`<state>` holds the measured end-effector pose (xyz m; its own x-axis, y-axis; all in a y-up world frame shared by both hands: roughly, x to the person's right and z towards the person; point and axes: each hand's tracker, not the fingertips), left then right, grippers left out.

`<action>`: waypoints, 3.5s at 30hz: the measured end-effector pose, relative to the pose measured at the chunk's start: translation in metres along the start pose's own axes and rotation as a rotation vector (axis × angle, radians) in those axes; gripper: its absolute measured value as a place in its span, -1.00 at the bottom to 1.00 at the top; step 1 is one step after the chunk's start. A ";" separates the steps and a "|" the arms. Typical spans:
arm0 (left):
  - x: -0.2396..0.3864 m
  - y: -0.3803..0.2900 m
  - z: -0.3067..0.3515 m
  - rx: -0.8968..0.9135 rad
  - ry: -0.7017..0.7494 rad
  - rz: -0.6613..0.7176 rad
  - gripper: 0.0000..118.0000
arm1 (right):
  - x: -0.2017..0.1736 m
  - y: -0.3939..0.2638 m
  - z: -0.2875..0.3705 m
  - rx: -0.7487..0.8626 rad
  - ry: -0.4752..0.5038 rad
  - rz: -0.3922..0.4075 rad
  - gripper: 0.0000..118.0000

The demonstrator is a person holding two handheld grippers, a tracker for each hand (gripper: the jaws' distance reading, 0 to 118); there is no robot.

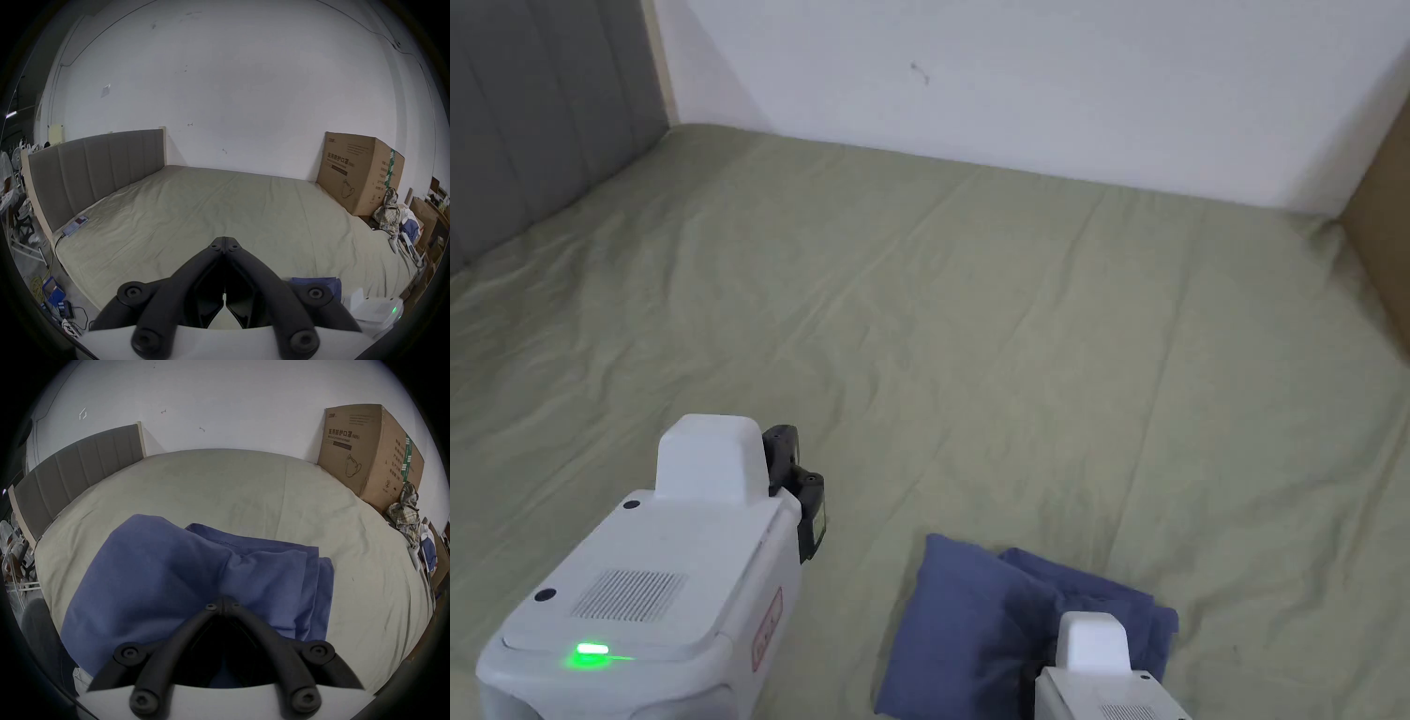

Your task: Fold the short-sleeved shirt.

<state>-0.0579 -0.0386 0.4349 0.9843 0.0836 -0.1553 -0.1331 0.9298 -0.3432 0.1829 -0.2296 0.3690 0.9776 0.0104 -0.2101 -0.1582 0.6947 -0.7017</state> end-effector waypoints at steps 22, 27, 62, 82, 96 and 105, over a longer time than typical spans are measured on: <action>-0.058 -0.117 -0.222 -1.017 -0.882 0.544 1.00 | 0.004 0.010 0.005 -0.008 0.020 -0.048 -1.00; -0.033 -0.127 -0.231 -1.025 -0.941 0.574 0.96 | 0.007 0.011 0.005 -0.026 0.078 -0.098 -1.00; -0.331 0.053 -0.210 -0.943 0.265 0.017 -0.60 | 0.050 0.108 0.112 0.329 0.128 -0.051 -1.00; -0.131 0.171 -0.114 0.103 0.309 -0.092 -1.00 | 0.113 0.122 0.168 0.476 0.008 0.005 -1.00; 0.085 0.102 -0.028 0.266 -0.141 -0.137 -1.00 | 0.182 0.120 0.250 0.632 -0.211 -0.060 -1.00; 0.095 0.030 -0.016 0.173 -0.161 -0.149 -1.00 | 0.182 0.088 0.239 0.627 -0.207 -0.116 -1.00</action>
<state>0.0302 -0.0088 0.3954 0.9991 -0.0155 0.0385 0.0224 0.9823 -0.1859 0.3801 0.0053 0.4313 0.9998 0.0043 0.0215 -0.0006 0.9853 -0.1706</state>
